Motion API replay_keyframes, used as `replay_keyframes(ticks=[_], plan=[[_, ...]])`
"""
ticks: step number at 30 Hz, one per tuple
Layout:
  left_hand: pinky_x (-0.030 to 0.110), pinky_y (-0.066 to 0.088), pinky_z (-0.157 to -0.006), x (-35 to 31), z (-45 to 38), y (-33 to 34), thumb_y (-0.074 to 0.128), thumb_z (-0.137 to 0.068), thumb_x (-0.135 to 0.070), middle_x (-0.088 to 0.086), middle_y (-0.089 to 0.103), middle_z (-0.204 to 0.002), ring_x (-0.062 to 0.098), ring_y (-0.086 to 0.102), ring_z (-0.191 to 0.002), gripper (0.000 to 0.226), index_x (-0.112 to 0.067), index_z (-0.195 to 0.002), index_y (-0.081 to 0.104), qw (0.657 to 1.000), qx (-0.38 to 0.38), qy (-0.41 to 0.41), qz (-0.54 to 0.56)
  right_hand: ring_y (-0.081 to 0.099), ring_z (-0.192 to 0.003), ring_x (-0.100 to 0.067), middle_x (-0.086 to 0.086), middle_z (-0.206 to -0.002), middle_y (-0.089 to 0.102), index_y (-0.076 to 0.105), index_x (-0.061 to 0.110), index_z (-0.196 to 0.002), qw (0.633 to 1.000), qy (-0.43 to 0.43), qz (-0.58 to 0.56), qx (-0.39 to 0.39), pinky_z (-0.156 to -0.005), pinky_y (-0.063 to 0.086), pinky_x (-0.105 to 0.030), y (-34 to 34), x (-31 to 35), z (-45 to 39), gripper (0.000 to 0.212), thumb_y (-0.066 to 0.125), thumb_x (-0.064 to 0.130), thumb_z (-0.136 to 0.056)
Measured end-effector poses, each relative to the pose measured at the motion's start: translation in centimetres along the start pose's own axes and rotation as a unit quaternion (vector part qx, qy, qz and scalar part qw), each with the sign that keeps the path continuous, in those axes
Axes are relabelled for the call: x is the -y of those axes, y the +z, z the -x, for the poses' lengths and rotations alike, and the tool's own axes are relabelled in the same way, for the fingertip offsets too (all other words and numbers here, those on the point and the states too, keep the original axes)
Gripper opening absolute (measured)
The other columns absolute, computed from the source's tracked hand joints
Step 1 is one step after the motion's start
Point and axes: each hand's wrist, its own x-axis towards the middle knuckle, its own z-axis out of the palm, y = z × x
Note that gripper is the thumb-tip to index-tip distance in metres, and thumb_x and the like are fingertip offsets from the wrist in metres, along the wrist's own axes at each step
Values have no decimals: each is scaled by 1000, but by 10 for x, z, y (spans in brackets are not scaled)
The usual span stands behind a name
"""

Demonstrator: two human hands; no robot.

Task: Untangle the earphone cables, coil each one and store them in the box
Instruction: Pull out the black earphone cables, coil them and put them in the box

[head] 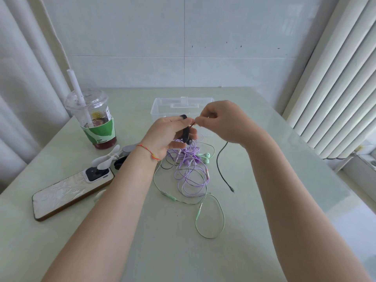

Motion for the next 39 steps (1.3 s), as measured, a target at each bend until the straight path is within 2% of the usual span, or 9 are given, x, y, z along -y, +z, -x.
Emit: replay_keyframes(ticks=[5, 9, 14, 18, 25, 30, 33, 37, 39], plan=[[21, 40, -44, -4, 3, 2, 36, -102, -44, 1, 65, -69, 21, 67, -69, 45, -14, -86, 66, 992, 111, -53, 20, 42, -57, -10, 7, -65, 47, 64, 11, -87, 994, 28, -80, -63, -53, 33, -22, -2, -8, -3, 20, 62, 30, -92], [22, 35, -41, -7, 6, 4, 33, -103, -36, 1, 55, -65, 20, 61, -63, 42, -11, -88, 63, 982, 181, -50, 26, 41, -59, -18, 5, -59, 47, 65, 15, -78, 982, 42, -174, -61, -59, 36, -29, 0, -7, -4, 17, 61, 26, -91], [20, 29, -40, -9, 8, 4, 37, -99, -31, 0, 49, -65, 17, 57, -64, 35, -14, -84, 64, 967, 226, -38, 114, 38, -51, -14, 4, -59, 46, 64, 19, -75, 974, 55, -213, -48, -51, 33, -25, 1, -11, -4, 18, 60, 25, -92], [17, 31, -37, -14, 7, 0, 39, -96, -33, -2, 47, -64, 13, 55, -63, 27, -14, -87, 56, 961, 203, -28, 188, 39, -50, -13, 2, -62, 48, 70, 20, -80, 980, 69, -187, -14, -49, 33, -23, 4, -14, -6, 20, 56, 24, -93], [15, 34, -38, -12, -1, -8, 41, -101, -27, -7, 50, -64, 9, 59, -65, 23, -19, -85, 55, 955, 97, -12, 279, 41, -49, -11, 3, -64, 55, 75, 25, -97, 987, 44, -79, 135, -49, 34, -20, 13, -12, -3, 21, 54, 25, -95], [17, 52, -53, -10, -2, -8, 45, -101, -29, -5, 72, -101, 13, 68, -103, 23, -21, -106, 65, 946, 58, 27, 317, 43, -47, -10, 4, -62, 57, 72, 21, -106, 981, 32, -13, 191, -51, 37, -21, 20, -6, 0, 23, 55, 31, -96], [18, 54, -62, -8, -1, -5, 50, -99, -29, -5, 70, -116, 16, 64, -114, 20, -24, -111, 64, 953, 45, 33, 298, 46, -49, -12, 1, -66, 59, 70, 15, -108, 975, 30, 17, 219, -51, 39, -21, 24, -2, 1, 26, 51, 30, -98], [19, 52, -59, -2, -3, -2, 54, -97, -29, -4, 72, -114, 17, 68, -106, 20, -24, -113, 66, 980, 1, 42, 194, 46, -50, -10, 1, -66, 59, 65, 10, -88, 973, 9, 57, 225, -49, 37, -19, 24, 1, 2, 29, 50, 34, -98], [19, 49, -57, 1, -4, -1, 56, -97, -29, -4, 72, -112, 16, 69, -101, 21, -24, -114, 67, 989, -21, 52, 138, 46, -51, -9, 2, -66, 58, 66, 10, -90, 972, -2, 67, 225, -49, 36, -17, 24, 3, 3, 29, 50, 33, -99]])
